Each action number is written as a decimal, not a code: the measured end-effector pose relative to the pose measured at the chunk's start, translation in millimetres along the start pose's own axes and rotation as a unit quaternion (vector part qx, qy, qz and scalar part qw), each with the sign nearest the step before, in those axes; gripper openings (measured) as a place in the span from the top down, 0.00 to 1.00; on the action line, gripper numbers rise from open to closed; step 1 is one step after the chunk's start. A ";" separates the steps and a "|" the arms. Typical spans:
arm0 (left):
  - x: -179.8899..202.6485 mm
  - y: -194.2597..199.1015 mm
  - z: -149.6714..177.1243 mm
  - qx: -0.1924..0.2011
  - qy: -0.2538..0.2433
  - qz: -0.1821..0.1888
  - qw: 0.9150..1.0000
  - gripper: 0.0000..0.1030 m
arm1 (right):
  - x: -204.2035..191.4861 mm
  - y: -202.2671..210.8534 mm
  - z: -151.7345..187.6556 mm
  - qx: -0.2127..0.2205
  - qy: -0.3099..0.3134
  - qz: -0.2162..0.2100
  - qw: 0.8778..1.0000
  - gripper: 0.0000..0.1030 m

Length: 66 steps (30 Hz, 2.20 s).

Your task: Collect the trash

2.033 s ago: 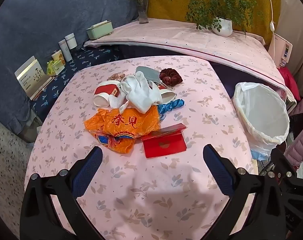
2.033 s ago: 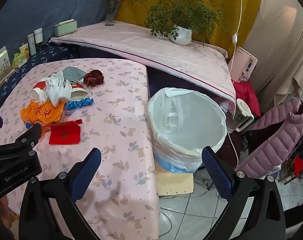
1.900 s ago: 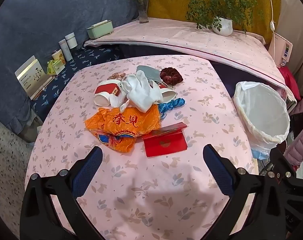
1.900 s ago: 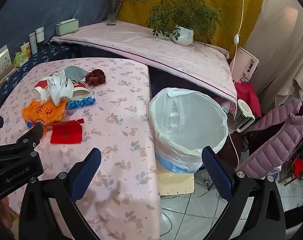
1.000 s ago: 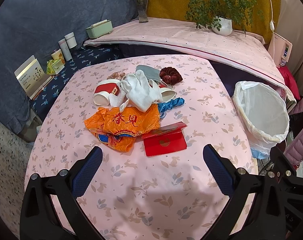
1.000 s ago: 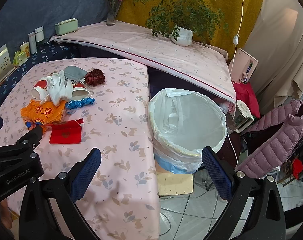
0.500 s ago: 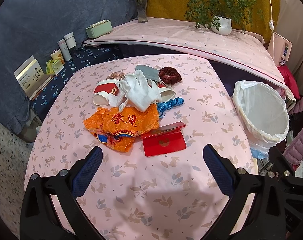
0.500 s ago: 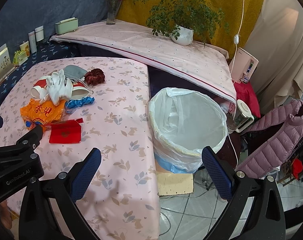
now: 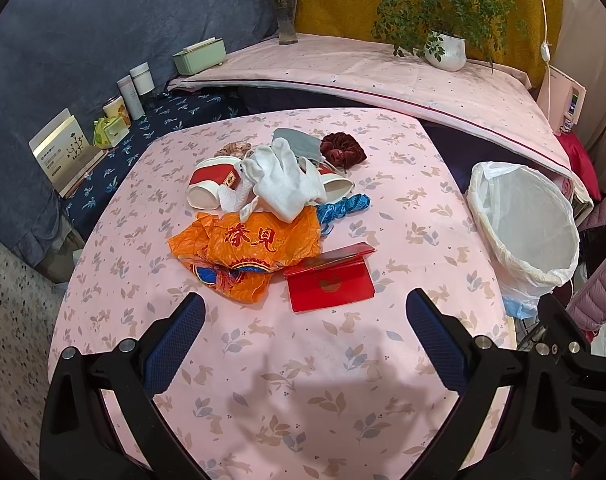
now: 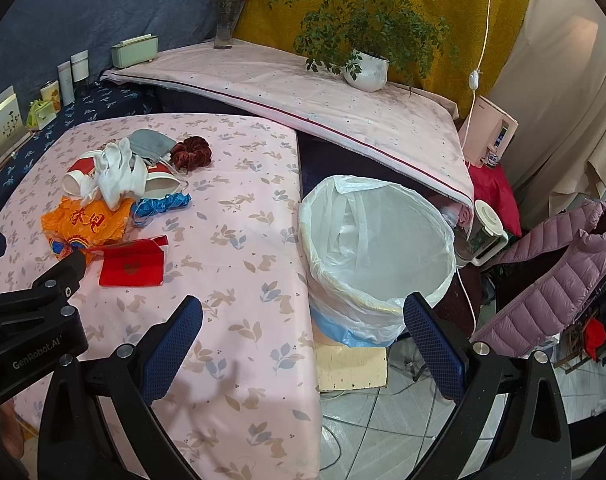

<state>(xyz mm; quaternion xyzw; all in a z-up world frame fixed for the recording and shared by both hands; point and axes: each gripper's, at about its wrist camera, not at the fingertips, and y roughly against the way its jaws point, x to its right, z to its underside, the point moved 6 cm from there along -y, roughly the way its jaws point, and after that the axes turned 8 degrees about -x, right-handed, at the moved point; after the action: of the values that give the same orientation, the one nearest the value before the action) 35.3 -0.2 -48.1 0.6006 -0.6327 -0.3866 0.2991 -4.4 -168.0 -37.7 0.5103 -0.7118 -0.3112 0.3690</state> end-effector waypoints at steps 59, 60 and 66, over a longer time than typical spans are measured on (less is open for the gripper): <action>-0.8 -6.8 1.4 -0.004 -0.002 0.003 1.000 0.07 | 0.4 -5.1 1.9 0.000 -0.005 0.002 1.000 0.07; -0.7 -6.8 1.4 -0.003 -0.002 0.002 1.000 0.07 | 1.5 -5.0 1.7 0.000 -0.006 0.002 1.000 0.07; -0.3 -9.9 -1.0 -0.010 -0.003 0.002 1.000 0.07 | 1.9 -5.3 1.4 0.000 -0.006 0.001 1.000 0.07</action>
<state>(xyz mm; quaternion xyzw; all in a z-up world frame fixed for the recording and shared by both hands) 41.4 0.2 -55.9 0.5951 -0.6310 -0.3937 0.3044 -3.4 -171.3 -42.5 0.5074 -0.7145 -0.3140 0.3652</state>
